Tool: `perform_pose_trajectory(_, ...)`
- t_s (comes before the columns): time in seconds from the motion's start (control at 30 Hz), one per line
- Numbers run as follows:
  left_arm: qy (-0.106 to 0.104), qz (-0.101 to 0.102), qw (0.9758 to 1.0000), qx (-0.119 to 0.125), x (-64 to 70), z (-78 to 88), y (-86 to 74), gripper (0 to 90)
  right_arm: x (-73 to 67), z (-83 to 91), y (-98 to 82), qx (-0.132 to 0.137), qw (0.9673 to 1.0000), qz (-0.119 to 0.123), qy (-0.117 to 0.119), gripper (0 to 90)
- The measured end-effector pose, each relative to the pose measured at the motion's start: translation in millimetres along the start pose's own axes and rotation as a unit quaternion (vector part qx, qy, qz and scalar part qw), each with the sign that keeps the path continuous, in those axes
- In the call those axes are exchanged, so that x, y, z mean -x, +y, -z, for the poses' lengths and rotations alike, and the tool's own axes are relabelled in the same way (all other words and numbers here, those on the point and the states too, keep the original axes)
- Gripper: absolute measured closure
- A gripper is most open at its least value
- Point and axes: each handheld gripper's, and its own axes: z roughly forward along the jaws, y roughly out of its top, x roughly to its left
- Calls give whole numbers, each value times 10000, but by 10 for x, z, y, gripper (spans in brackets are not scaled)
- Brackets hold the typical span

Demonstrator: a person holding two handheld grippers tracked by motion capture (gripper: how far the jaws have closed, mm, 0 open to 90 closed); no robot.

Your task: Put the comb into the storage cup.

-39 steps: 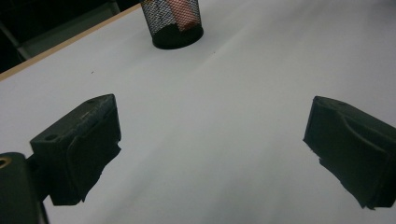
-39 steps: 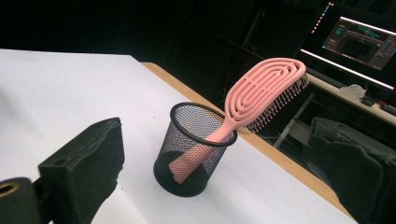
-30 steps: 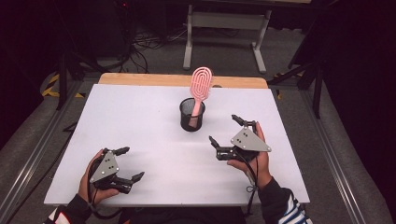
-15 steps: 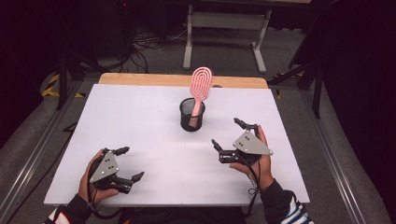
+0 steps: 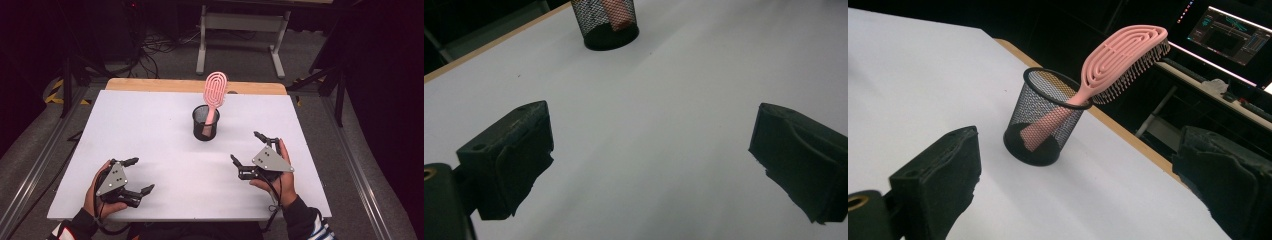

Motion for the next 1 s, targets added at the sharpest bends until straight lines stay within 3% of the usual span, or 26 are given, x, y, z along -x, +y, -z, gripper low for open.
perform_pose_trajectory(0.47, 4, -18, 10000, -30, 6, -1, -1, 49, -22, 102, -153, -110, 9999, 102, -43, 53)
perform_pose_trajectory(1.0, 15, -4, 10000, 2, 5, -4, 3, 49, 18, 203, -448, -377, 9992, -133, 12, 47)
